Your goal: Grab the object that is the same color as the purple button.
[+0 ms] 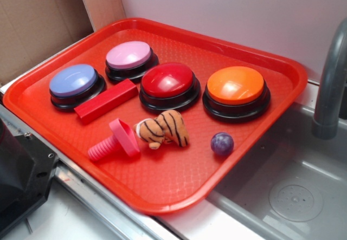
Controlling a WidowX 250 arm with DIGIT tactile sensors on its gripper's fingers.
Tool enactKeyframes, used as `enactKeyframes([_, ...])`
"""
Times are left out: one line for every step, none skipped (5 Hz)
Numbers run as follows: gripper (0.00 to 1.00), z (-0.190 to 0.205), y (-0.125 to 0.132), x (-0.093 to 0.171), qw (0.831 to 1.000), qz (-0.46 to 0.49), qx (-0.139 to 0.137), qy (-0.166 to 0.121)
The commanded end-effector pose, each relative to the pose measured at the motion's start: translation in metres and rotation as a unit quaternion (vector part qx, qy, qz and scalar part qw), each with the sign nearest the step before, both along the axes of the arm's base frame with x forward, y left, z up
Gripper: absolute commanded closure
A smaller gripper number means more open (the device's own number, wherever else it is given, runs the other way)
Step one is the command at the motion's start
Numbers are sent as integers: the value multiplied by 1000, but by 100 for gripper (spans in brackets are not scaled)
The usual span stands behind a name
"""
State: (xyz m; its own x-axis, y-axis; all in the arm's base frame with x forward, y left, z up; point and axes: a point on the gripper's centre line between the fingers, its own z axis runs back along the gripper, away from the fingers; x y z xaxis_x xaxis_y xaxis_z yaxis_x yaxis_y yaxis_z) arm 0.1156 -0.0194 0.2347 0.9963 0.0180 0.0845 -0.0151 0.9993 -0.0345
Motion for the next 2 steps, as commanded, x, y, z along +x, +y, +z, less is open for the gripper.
enactKeyframes([0,0,0,0,1000,0,0,0])
enactKeyframes([0,-7,-8,23,992,-119,35,13])
